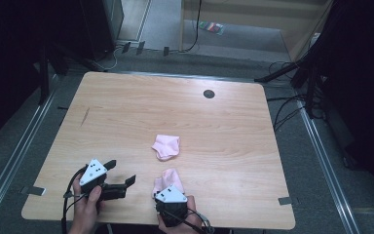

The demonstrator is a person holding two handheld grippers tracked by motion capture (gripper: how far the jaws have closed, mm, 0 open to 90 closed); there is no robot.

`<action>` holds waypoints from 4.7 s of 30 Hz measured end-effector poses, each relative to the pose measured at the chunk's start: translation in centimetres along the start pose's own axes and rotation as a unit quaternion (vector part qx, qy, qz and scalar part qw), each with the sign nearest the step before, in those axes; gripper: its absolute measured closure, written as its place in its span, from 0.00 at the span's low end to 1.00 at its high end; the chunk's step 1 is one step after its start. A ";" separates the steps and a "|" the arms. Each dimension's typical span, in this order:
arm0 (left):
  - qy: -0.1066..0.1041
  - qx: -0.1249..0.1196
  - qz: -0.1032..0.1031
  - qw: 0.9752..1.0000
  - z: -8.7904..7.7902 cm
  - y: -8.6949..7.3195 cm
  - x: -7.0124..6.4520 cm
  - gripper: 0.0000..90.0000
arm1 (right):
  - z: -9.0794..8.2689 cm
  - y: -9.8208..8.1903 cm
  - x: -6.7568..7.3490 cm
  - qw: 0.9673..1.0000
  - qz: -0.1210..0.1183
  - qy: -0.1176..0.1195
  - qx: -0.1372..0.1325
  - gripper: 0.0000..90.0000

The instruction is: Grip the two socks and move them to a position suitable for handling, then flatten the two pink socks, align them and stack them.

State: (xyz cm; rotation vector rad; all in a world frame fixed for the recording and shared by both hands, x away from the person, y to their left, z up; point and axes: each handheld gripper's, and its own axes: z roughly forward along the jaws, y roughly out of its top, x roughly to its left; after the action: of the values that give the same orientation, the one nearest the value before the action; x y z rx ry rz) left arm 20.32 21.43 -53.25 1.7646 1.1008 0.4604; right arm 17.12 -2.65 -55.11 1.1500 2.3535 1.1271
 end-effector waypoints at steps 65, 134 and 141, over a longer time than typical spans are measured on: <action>-0.095 0.119 -0.014 0.988 9.7 1.8 -6.2 0.86 | -5.0 -2.4 -15.5 0.978 0.130 -0.163 -0.019 0.81; -0.080 0.130 -0.009 0.988 2.0 -1.4 -0.9 1.00 | -1.9 -0.6 -8.0 1.000 0.023 -0.016 -0.002 0.85; -0.139 0.080 -0.068 0.985 0.7 -1.0 1.0 1.00 | -2.2 -0.9 -8.6 0.999 0.040 -0.020 -0.005 0.89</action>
State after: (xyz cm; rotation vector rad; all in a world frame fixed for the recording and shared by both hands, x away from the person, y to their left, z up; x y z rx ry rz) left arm 20.88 21.95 -54.61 1.8127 1.0724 0.0379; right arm 20.96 -10.72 -54.98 1.2606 2.2874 1.1308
